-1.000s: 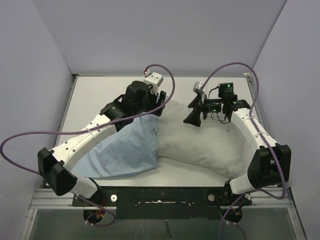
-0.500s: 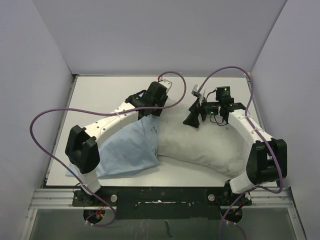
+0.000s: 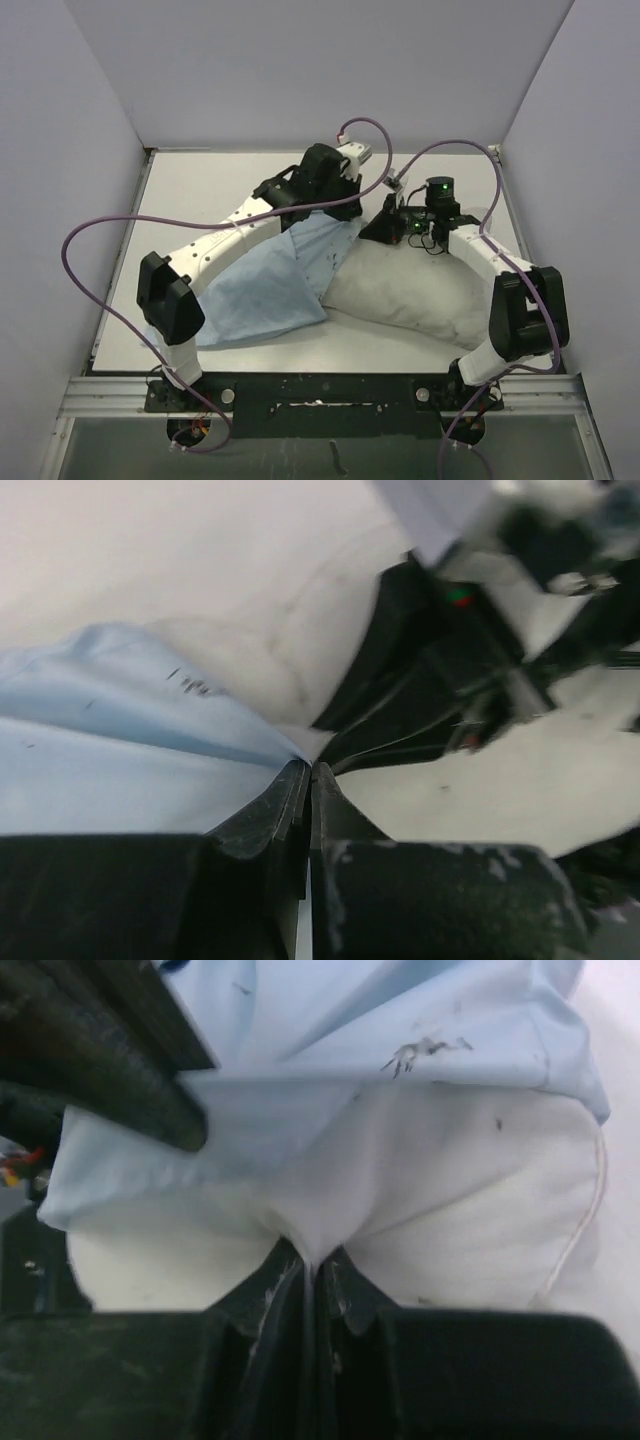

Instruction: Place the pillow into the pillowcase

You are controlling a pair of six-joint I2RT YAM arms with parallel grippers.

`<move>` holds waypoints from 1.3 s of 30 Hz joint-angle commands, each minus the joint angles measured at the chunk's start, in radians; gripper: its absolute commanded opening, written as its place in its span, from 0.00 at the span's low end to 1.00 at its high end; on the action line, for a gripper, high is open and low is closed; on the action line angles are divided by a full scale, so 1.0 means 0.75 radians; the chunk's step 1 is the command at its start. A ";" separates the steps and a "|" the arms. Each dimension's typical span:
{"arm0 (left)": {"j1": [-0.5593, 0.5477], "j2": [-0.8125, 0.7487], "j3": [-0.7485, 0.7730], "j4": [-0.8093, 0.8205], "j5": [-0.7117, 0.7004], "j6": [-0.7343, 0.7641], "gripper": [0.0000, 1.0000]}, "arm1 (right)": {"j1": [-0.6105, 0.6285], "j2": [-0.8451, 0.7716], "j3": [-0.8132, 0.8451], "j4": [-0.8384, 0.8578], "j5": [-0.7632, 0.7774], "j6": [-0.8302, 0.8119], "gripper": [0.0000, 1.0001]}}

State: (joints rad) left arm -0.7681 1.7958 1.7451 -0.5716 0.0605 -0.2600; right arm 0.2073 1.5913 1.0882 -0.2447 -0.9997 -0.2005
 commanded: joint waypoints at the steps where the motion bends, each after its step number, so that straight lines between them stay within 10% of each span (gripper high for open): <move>1: -0.141 0.109 0.197 0.393 0.493 -0.219 0.00 | -0.116 -0.240 -0.284 1.027 -0.313 0.814 0.00; 6: -0.152 0.120 -0.009 0.611 0.462 -0.334 0.00 | -0.261 -0.296 -0.301 0.810 -0.218 0.587 0.00; 13: -0.050 -0.062 -0.190 0.537 0.145 -0.202 0.70 | -0.267 -0.179 -0.094 0.148 -0.210 -0.031 0.31; 17: -0.038 -0.332 -0.352 0.499 -0.032 0.022 0.92 | -0.274 -0.282 -0.092 0.044 -0.197 -0.206 0.57; 23: 0.061 -0.526 -0.499 0.071 -0.477 0.142 0.92 | -0.295 -0.324 -0.086 -0.011 -0.200 -0.297 0.71; 36: 0.145 -0.377 -0.649 0.226 -0.269 -0.041 0.84 | -0.297 -0.299 -0.091 -0.030 -0.213 -0.314 0.73; 39: 0.156 -0.346 -0.635 0.211 -0.276 -0.048 0.68 | -0.297 -0.290 -0.089 -0.036 -0.219 -0.317 0.73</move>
State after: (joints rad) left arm -0.6647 1.5280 1.2240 -0.4686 -0.1730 -0.2668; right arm -0.0078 1.3720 0.9894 -0.2802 -1.1275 -0.4156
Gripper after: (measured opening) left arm 0.769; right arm 0.729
